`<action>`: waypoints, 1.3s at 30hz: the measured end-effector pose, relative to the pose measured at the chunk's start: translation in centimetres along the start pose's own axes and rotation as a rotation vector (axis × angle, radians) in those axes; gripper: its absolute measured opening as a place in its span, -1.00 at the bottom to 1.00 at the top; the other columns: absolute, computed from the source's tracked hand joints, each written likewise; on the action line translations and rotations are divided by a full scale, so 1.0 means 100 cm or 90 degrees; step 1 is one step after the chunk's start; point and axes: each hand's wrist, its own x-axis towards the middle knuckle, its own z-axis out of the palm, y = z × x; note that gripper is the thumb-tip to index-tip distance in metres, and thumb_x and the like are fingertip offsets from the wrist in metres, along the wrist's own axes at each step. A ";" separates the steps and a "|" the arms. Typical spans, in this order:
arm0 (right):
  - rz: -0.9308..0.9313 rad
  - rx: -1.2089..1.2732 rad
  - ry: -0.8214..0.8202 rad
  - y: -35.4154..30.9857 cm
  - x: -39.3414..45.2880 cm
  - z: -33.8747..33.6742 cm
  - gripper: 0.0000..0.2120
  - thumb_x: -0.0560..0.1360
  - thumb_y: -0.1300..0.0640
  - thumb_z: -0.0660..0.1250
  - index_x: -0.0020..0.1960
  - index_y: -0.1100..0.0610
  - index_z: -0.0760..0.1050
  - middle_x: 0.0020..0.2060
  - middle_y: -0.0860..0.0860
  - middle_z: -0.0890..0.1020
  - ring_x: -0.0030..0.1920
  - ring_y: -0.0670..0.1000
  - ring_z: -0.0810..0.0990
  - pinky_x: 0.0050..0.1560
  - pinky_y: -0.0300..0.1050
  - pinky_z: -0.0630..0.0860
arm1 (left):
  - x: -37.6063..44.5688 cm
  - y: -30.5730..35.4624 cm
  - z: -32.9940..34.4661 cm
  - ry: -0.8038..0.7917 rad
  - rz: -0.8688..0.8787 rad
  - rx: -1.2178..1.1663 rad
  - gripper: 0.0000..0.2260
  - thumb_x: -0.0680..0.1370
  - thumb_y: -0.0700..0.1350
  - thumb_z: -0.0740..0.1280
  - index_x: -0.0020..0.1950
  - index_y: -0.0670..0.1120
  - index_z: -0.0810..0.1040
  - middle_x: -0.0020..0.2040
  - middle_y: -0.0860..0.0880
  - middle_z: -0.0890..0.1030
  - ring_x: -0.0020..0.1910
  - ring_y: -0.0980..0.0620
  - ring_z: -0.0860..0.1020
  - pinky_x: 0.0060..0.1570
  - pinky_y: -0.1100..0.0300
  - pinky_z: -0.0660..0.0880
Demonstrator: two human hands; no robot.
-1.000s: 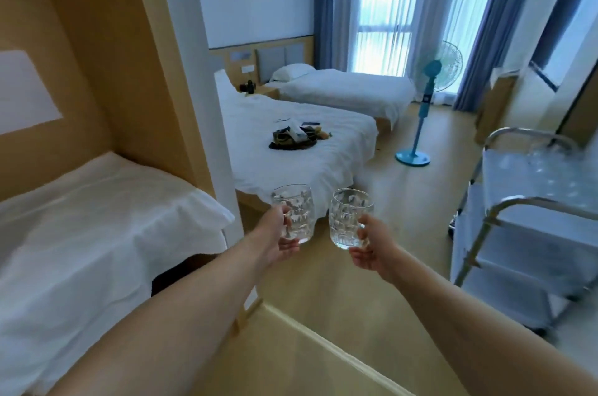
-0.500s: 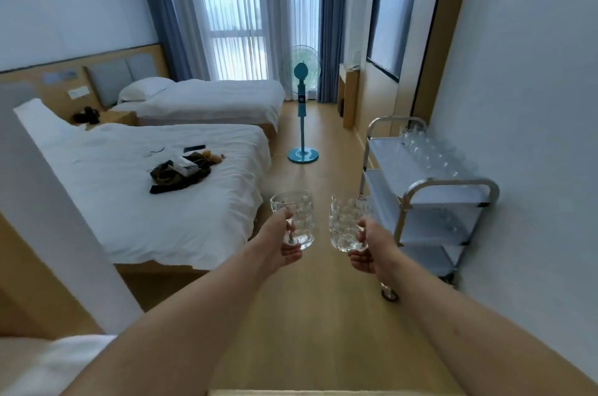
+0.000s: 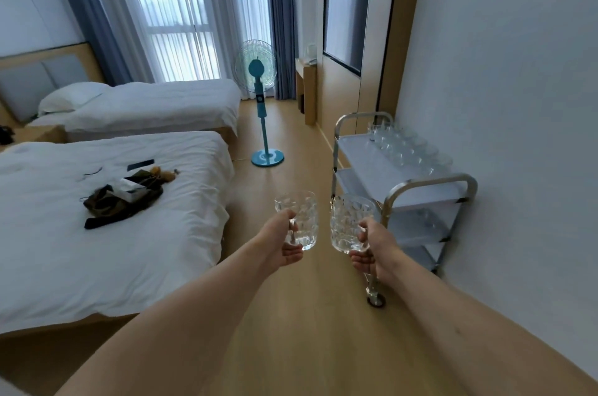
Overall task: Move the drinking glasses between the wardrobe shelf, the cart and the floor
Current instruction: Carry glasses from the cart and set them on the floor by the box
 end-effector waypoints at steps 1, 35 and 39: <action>-0.005 0.003 -0.001 -0.006 0.013 0.000 -0.72 0.58 -0.06 0.21 -0.17 0.13 0.38 -0.32 0.21 0.56 -0.42 0.09 0.50 -0.45 -0.14 0.54 | 0.012 0.008 0.004 0.003 0.005 0.006 -0.74 0.56 0.10 0.27 -0.12 -0.10 0.45 -0.07 -0.24 0.56 -0.10 -0.16 0.56 0.00 0.01 0.62; 0.076 0.128 0.182 -0.156 0.379 -0.004 -0.72 0.58 -0.05 0.21 -0.11 0.16 0.43 -0.27 0.22 0.59 -0.33 0.12 0.54 -0.32 -0.08 0.60 | 0.395 0.230 0.163 -0.148 -0.042 0.215 -0.72 0.60 0.11 0.28 -0.06 -0.11 0.51 -0.16 -0.22 0.58 -0.22 -0.13 0.58 -0.22 0.08 0.62; 0.104 0.156 0.253 -0.162 0.407 0.002 -0.70 0.58 -0.09 0.22 -0.10 0.15 0.46 -0.27 0.22 0.61 -0.32 0.12 0.56 -0.33 -0.08 0.61 | 0.438 0.252 0.182 -0.212 -0.056 0.250 -0.73 0.60 0.08 0.29 -0.07 -0.13 0.51 -0.19 -0.20 0.55 -0.28 -0.11 0.54 -0.31 0.12 0.59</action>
